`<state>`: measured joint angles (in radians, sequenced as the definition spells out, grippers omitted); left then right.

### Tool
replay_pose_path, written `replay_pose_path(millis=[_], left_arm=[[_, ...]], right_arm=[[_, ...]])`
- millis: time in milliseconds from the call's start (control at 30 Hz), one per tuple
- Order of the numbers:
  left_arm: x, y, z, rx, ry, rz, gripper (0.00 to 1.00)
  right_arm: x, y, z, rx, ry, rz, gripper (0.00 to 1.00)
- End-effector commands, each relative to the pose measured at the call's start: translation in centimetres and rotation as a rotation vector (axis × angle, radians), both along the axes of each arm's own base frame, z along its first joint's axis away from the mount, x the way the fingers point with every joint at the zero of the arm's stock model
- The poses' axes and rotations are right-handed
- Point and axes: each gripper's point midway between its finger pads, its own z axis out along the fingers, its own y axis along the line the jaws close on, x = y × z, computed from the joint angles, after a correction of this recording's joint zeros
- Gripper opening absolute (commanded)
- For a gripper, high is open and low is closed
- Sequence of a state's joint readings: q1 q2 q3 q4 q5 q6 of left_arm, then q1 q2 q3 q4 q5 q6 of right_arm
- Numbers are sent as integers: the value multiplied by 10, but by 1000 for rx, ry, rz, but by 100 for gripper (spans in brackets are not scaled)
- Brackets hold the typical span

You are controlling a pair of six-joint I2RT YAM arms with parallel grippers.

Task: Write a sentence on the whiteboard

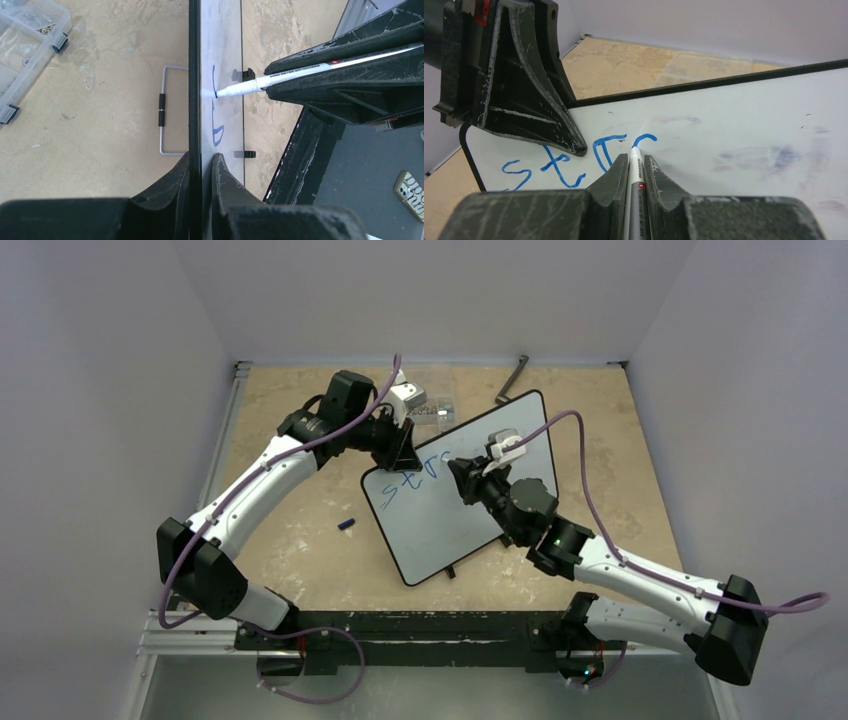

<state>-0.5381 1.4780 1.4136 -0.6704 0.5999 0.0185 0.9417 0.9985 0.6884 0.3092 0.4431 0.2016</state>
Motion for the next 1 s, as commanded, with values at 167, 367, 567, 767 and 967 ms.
replay_pose_path(millis=[167,367,567,767,967], left_arm=[[6,9,-25,125,-98,-45,0],[6,10,-24,125,-101,-45,0],[5,10,-24,124,-101,-44,0],[5,9,-24,124,-100,-46,0],[5,9,-24,124,-99,-48,0]], right_arm=[[-11,-5,-38,-50,78,29,0],[-6,-16,-39,-70,82,-32,0],[4,-28,-35,-83,89,-128,0],[10,-27,-21,-72,67,-150,0],[17,-23,-7,-70,43,-168,0]])
